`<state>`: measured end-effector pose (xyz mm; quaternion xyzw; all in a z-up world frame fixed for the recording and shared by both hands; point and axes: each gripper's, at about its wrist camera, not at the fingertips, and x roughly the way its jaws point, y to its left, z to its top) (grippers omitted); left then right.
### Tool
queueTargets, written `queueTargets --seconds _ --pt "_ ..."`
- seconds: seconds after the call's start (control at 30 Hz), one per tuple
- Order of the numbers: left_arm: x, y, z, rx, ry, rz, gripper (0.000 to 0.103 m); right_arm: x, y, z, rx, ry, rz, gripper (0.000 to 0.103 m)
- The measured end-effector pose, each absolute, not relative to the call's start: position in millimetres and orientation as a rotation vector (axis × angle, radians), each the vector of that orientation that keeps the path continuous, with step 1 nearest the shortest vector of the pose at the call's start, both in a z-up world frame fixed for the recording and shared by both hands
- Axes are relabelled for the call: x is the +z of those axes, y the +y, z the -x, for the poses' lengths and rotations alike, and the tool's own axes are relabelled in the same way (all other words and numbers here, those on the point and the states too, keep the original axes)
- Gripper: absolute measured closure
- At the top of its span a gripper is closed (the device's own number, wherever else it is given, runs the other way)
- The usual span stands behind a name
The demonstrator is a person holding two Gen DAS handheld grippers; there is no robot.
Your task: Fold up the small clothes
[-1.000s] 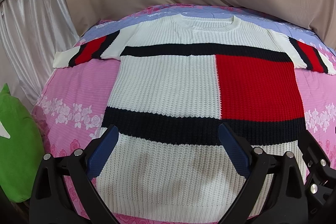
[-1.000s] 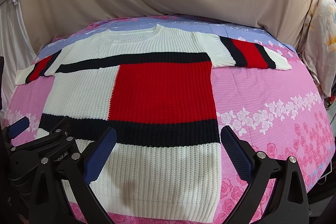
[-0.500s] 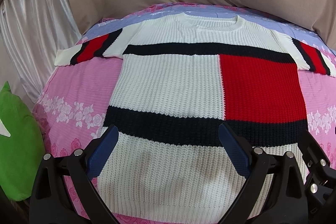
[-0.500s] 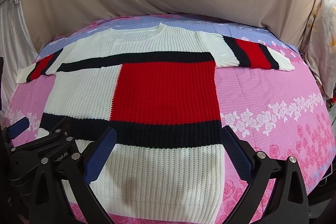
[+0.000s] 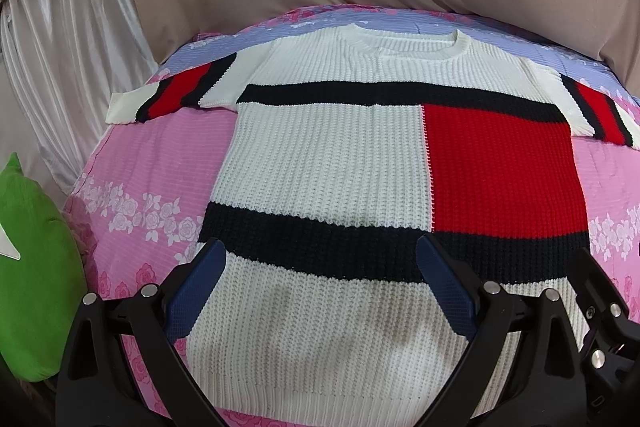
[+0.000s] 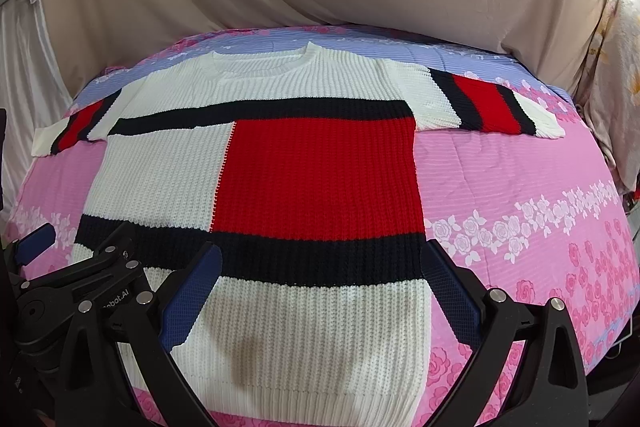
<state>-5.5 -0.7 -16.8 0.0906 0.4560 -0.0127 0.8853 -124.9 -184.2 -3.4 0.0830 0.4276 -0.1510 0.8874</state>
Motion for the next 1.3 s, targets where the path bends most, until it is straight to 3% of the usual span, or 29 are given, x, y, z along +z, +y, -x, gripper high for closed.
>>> queueTargets --seconds 0.53,0.7,0.97,1.17,1.3 --pt "-16.7 1.2 2.2 -0.036 0.964 -0.174 0.009 -4.6 -184.6 123.1 -0.309 0.894 -0.180 0.005" --pt "-14.1 12.3 -9.1 -0.079 1.016 -0.052 0.007 -20.6 -214.7 116.3 -0.292 0.925 -0.318 0.005" --pt "-15.1 28.8 -27.3 -0.043 1.026 0.014 0.007 -43.8 -393.5 99.0 -0.594 0.868 -0.495 0.006" --pt "-15.3 33.8 -41.9 0.027 1.035 0.017 0.007 -64.3 -556.8 86.0 -0.862 0.825 -0.638 0.014" --pt "-13.6 32.9 -52.9 0.056 1.044 0.023 0.007 -83.4 -624.5 58.1 -0.845 0.838 -0.733 0.014"
